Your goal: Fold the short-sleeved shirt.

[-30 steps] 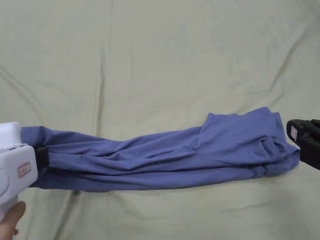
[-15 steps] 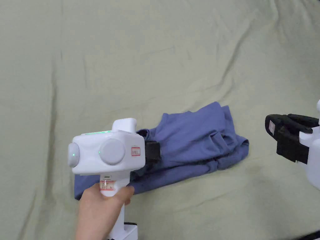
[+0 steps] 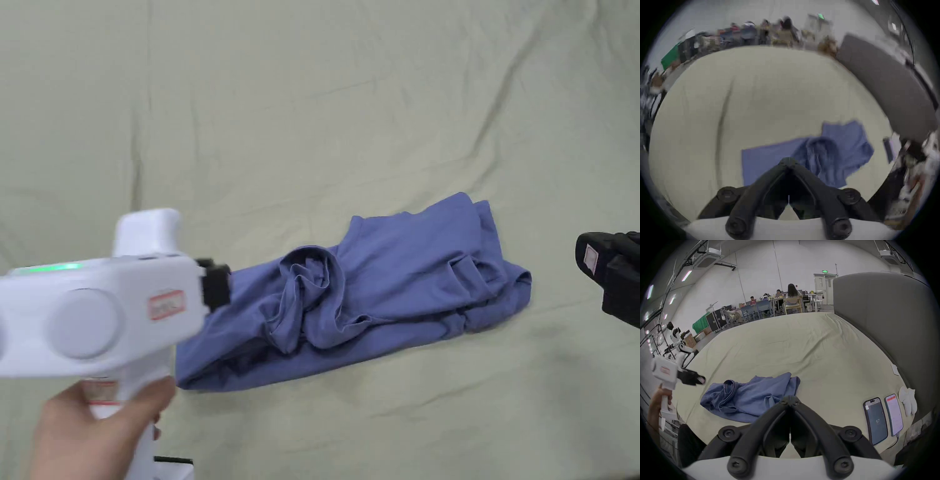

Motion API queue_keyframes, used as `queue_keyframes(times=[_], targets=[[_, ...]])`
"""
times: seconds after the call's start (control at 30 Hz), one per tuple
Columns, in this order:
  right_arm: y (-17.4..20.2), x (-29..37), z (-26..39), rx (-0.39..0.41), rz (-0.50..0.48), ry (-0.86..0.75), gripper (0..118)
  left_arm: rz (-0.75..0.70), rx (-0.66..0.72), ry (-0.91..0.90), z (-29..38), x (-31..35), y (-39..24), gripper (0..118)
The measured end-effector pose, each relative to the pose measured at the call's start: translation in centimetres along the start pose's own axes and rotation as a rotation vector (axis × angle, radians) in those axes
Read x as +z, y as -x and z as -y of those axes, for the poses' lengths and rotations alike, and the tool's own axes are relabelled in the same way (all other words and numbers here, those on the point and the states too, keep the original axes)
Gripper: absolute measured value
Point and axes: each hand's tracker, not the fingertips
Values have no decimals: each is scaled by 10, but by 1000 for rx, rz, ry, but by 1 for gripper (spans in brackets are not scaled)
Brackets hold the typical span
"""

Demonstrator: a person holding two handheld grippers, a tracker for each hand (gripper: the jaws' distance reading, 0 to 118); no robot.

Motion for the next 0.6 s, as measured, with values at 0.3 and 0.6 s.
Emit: queue_keyframes(times=[0.3, 0.6], targets=[[1, -6, 3, 22, 37, 48, 2, -33, -262, 58, 10, -92, -140, 0], [5, 1, -3, 24, 23, 35, 2, 321, -203, 45, -4, -52, -171, 0]])
